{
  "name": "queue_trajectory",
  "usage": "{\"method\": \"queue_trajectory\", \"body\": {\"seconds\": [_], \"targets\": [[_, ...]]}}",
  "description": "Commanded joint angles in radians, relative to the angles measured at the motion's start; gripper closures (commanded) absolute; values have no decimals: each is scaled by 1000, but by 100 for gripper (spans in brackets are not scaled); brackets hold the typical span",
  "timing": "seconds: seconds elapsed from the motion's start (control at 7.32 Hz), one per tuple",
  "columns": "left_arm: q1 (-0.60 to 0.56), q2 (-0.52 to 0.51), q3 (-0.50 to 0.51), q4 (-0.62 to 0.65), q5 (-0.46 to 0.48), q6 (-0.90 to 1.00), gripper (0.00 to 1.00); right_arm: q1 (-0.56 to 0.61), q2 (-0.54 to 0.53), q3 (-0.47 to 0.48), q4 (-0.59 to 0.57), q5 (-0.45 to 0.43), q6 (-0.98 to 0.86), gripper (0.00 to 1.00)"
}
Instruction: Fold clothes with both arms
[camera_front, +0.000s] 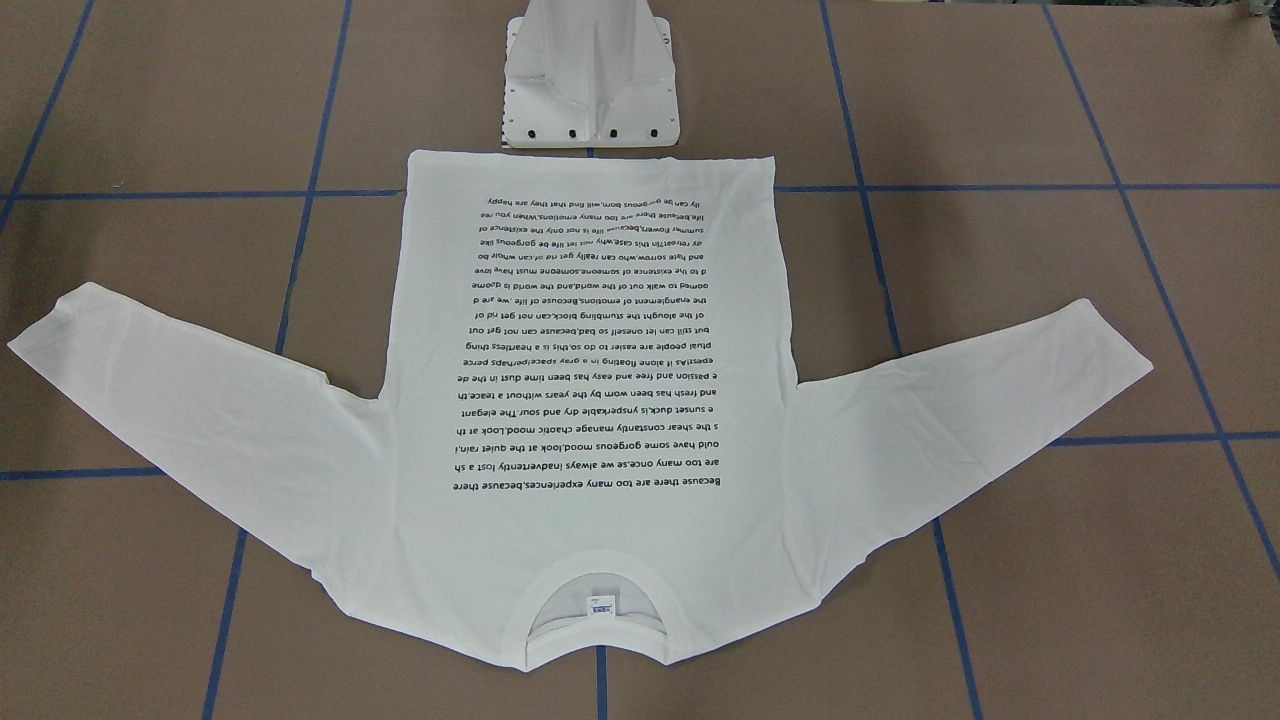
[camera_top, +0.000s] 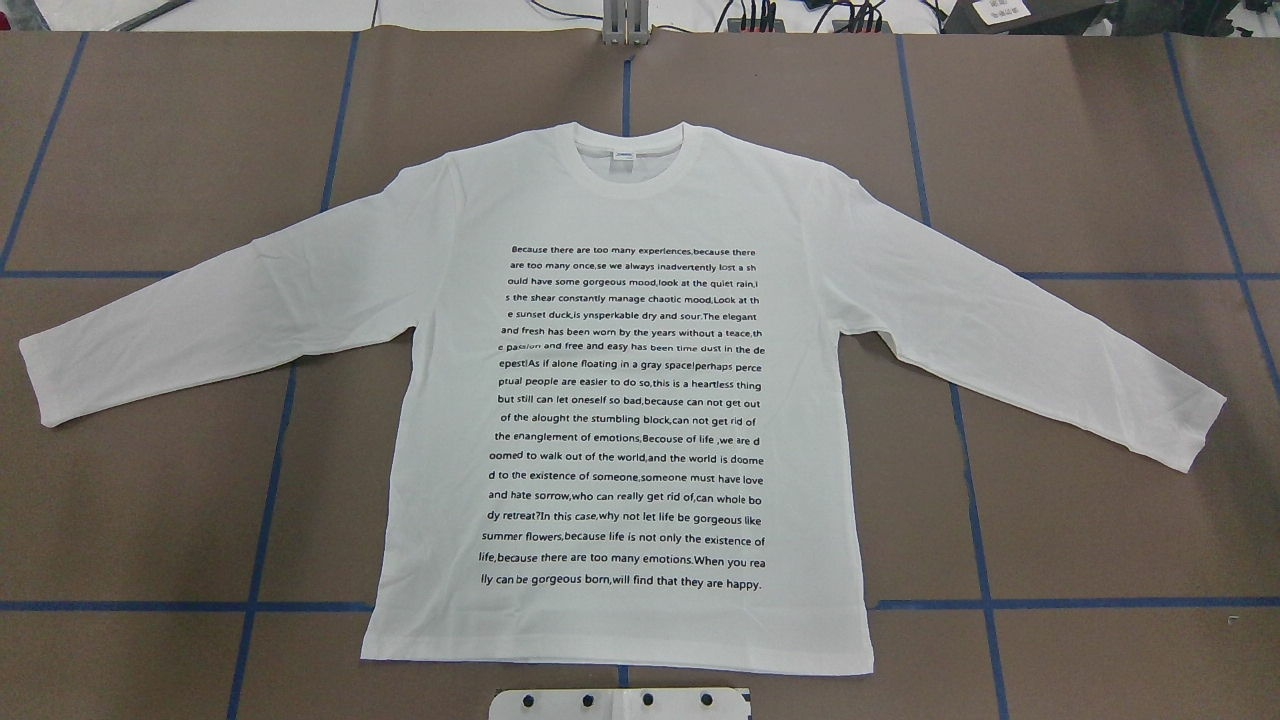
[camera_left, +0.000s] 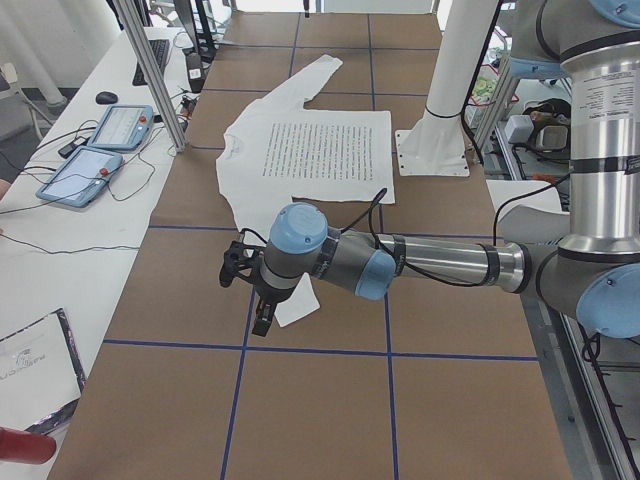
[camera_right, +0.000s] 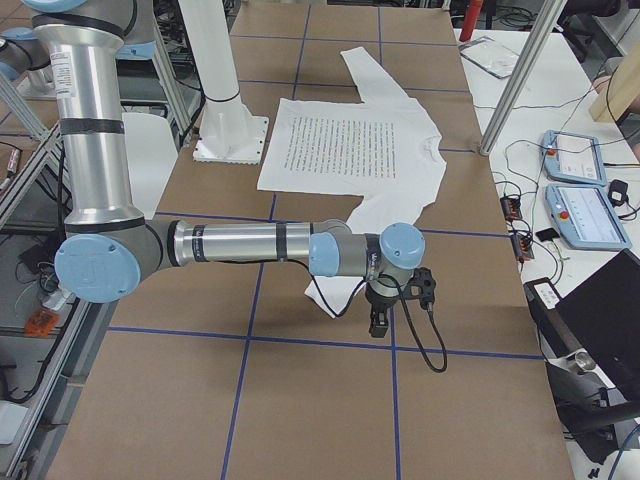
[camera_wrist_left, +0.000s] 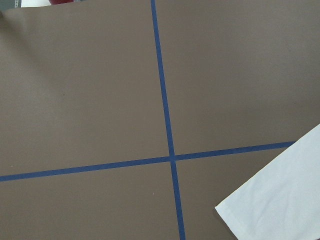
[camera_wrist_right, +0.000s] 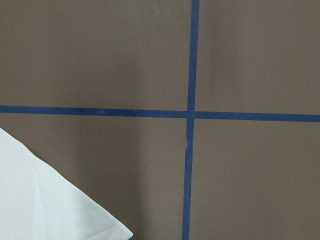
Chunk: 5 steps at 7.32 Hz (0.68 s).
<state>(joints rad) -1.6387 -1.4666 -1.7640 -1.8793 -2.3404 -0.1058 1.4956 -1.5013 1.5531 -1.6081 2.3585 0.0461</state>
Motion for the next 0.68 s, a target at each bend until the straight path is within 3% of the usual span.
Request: {"method": "queue_trajectory", "body": {"seconds": [0.0,0.55], "targets": [[0,0,-14,3,-5,-2,0,0,-2,-8,-1,2,1,0],[2,14,-2,-7,4,-2,0,-1,-11,1,2,54,-6,0]]}}
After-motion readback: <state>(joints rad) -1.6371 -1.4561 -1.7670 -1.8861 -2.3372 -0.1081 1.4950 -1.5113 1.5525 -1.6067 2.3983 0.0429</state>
